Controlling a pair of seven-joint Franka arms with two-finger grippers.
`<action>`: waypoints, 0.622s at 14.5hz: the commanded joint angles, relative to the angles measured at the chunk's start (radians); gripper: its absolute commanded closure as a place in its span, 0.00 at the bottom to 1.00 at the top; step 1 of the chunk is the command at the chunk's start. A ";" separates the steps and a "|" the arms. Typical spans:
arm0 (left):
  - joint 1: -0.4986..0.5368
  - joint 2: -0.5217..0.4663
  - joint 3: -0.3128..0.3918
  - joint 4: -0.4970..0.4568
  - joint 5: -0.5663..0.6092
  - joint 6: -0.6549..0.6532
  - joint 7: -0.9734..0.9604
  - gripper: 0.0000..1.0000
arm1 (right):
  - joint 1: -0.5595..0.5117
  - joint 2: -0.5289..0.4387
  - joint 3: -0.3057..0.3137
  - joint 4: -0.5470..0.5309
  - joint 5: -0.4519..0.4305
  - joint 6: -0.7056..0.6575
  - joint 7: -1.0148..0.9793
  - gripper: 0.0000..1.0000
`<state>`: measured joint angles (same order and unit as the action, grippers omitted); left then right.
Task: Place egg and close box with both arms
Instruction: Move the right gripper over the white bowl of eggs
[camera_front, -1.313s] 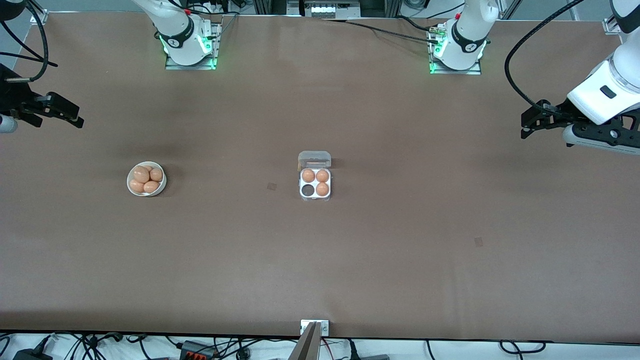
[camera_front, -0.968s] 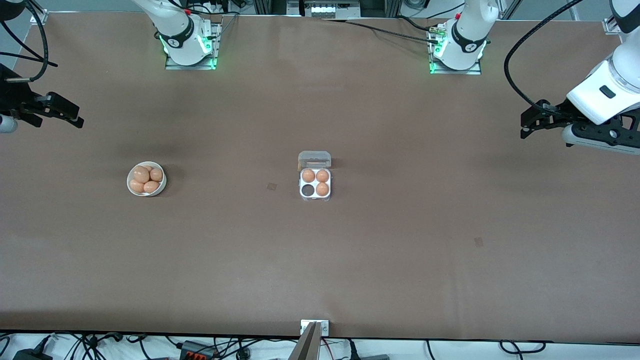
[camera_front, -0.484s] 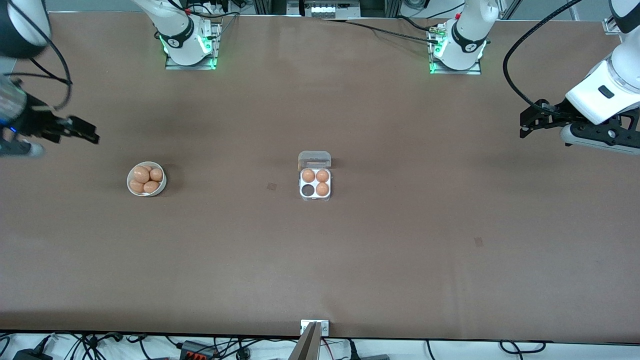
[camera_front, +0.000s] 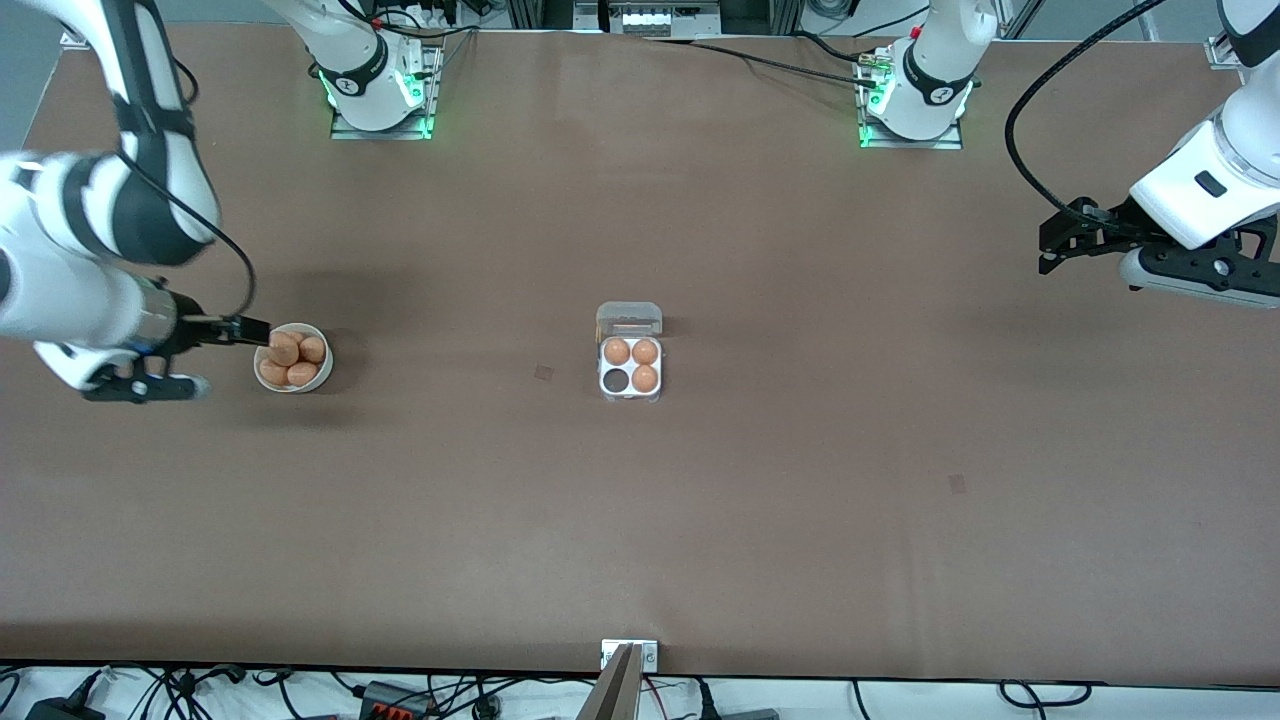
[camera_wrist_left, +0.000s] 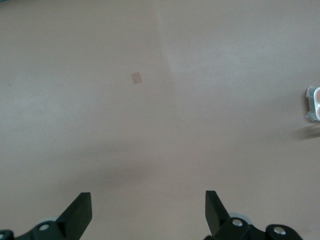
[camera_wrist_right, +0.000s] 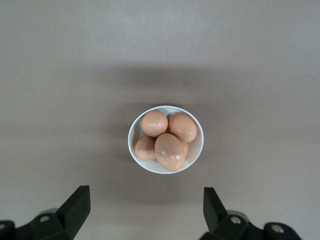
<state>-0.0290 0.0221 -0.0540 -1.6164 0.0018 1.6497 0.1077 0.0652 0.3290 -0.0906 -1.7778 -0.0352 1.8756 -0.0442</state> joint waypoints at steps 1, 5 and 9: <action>0.003 0.006 -0.006 0.020 0.023 -0.018 0.017 0.00 | -0.017 0.054 -0.004 0.008 -0.011 0.002 0.012 0.00; 0.003 0.006 -0.006 0.020 0.023 -0.018 0.017 0.00 | -0.080 0.131 -0.004 0.008 0.061 0.005 0.004 0.00; 0.003 0.006 -0.003 0.020 0.023 -0.018 0.017 0.00 | -0.108 0.177 -0.004 0.009 0.106 0.039 -0.005 0.00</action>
<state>-0.0289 0.0221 -0.0539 -1.6164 0.0018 1.6494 0.1077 -0.0277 0.4907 -0.1026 -1.7775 0.0407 1.9009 -0.0413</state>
